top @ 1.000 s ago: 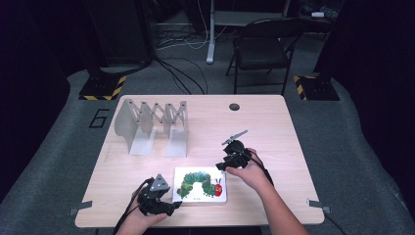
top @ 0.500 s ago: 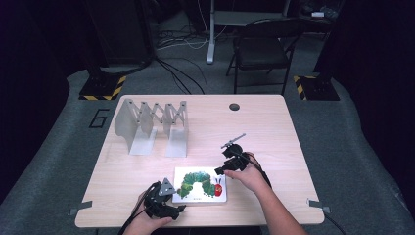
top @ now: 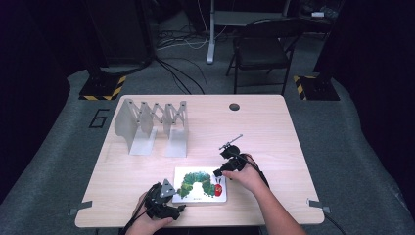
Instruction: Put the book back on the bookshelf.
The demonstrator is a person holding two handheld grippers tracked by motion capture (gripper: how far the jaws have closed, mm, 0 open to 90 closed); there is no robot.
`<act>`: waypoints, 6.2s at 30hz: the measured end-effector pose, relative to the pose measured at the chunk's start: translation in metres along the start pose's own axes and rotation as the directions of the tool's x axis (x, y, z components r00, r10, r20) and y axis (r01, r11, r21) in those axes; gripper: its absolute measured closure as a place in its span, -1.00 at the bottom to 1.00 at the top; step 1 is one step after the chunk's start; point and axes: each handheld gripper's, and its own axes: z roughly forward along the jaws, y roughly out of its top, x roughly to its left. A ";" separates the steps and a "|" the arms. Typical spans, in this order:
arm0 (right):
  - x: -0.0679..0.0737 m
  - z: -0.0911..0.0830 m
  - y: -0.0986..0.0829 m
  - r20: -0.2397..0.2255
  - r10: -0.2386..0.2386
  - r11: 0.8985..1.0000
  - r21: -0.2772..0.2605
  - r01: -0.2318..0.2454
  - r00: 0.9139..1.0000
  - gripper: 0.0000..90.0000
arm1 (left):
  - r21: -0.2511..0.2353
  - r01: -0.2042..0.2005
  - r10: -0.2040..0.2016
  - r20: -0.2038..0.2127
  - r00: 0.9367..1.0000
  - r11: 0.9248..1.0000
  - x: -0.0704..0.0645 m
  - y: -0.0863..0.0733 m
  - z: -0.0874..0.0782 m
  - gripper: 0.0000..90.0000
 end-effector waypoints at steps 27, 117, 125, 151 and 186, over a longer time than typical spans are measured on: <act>0.005 -0.004 0.002 0.014 0.033 0.999 -0.007 -0.032 0.999 -0.07 | -0.025 0.074 -0.076 -0.077 0.994 0.997 -0.012 0.002 0.005 -0.58; 0.005 0.002 0.008 0.012 0.080 0.997 0.002 -0.080 0.997 -0.02 | -0.009 0.089 -0.089 -0.091 0.992 0.996 -0.018 0.006 0.014 -0.96; 0.003 0.001 0.007 0.031 0.078 0.997 -0.004 -0.078 0.996 -0.05 | -0.022 0.087 -0.088 -0.091 0.992 0.996 -0.017 0.006 0.015 -0.96; 0.002 -0.002 0.006 -0.021 0.122 0.992 0.014 -0.122 0.992 -0.03 | -0.014 0.096 -0.096 -0.097 0.991 0.995 -0.019 0.008 0.017 -1.00; 0.010 -0.027 0.015 -0.022 0.110 0.994 -0.021 -0.110 0.994 0.02 | -0.017 0.105 -0.107 -0.105 0.989 0.994 -0.020 0.009 0.018 -1.00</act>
